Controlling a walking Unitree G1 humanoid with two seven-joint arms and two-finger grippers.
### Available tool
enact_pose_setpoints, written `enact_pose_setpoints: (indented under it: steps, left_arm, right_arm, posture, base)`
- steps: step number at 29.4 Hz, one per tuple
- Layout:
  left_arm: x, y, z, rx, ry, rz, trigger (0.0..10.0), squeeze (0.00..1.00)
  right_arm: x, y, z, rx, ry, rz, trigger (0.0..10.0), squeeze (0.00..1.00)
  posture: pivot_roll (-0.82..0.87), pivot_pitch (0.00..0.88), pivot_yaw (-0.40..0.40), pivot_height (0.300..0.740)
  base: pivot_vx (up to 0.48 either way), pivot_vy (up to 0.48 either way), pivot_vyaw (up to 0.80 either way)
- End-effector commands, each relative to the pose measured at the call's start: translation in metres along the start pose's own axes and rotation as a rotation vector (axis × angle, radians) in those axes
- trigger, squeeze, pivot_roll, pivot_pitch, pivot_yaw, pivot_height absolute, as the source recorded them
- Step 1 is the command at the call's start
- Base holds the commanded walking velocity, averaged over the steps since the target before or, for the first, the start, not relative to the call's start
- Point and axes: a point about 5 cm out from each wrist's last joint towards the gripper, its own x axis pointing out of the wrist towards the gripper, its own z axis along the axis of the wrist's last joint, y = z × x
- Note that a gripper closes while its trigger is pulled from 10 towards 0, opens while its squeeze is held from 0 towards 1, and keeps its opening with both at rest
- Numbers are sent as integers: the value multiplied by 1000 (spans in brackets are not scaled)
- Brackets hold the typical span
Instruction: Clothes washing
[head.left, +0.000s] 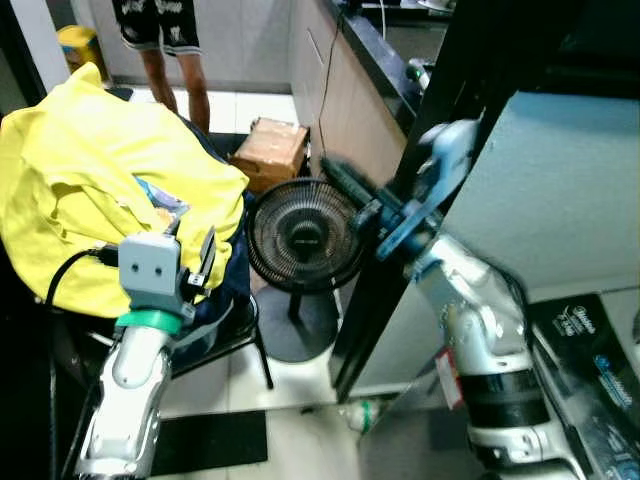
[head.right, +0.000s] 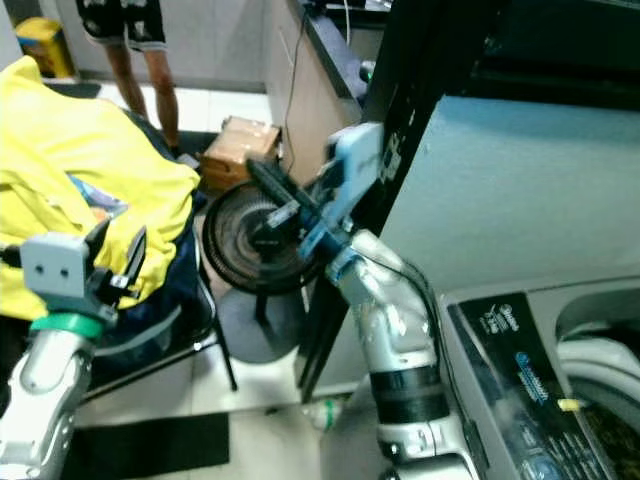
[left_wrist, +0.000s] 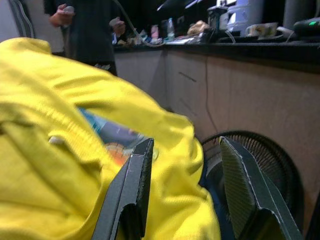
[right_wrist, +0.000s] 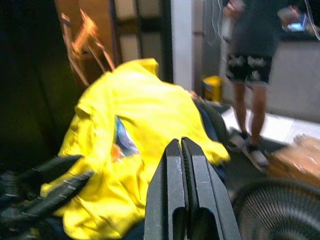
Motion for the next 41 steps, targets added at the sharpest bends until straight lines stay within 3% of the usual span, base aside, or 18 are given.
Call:
enact_pose_setpoints:
  steps: [1, 8, 9, 12, 19, 30, 34, 41]
  left_arm:
    - [-4, -3, 0, 13, 2, 10, 10000, 0]
    - [-1, -8, 4, -8, -4, -7, 10000, 0]
    - [1, -10, 6, -33, 9, -39, 10000, 0]
    - [5, -10, 8, -77, 29, -75, 10000, 0]
    - [13, -2, 2, -38, 66, -126, 10000, 0]
    - [19, -7, 4, -40, 82, -122, 10000, 0]
    - [6, -7, -12, -15, 194, -97, 10000, 0]
    - [3, -14, -15, -42, 206, -98, 10000, 0]
  right_arm:
    - [-2, -4, -4, -9, 27, -38, 10000, 0]
    - [0, -11, 1, 14, -12, -136, 10000, 0]
    - [-3, -13, 0, 26, -25, -176, 10000, 0]
    - [-11, -15, -4, 36, -42, -242, 10000, 0]
    - [-21, -10, -13, 53, -83, -342, 10000, 0]
    - [-29, -14, -20, 41, -65, -399, 10000, 0]
    - [-33, -19, -24, -88, -14, -422, 10000, 0]
    - [-32, -22, -22, -106, -12, -433, 10000, 0]
  posture:
    - [66, 37, -158, 740]
    - [87, 49, -131, 740]
    - [111, 51, -78, 740]
    - [124, 50, -27, 740]
    - [130, 49, 75, 740]
    - [144, 46, 65, 740]
    - [133, 45, 42, 740]
    - [112, 49, 15, 740]
  base:
    - [0, 0, 0]
    - [0, 0, 0]
    - [0, 0, 0]
    - [0, 0, 0]
    - [0, 0, 0]
    - [0, 0, 0]
    - [0, 0, 800]
    - [0, 0, 800]
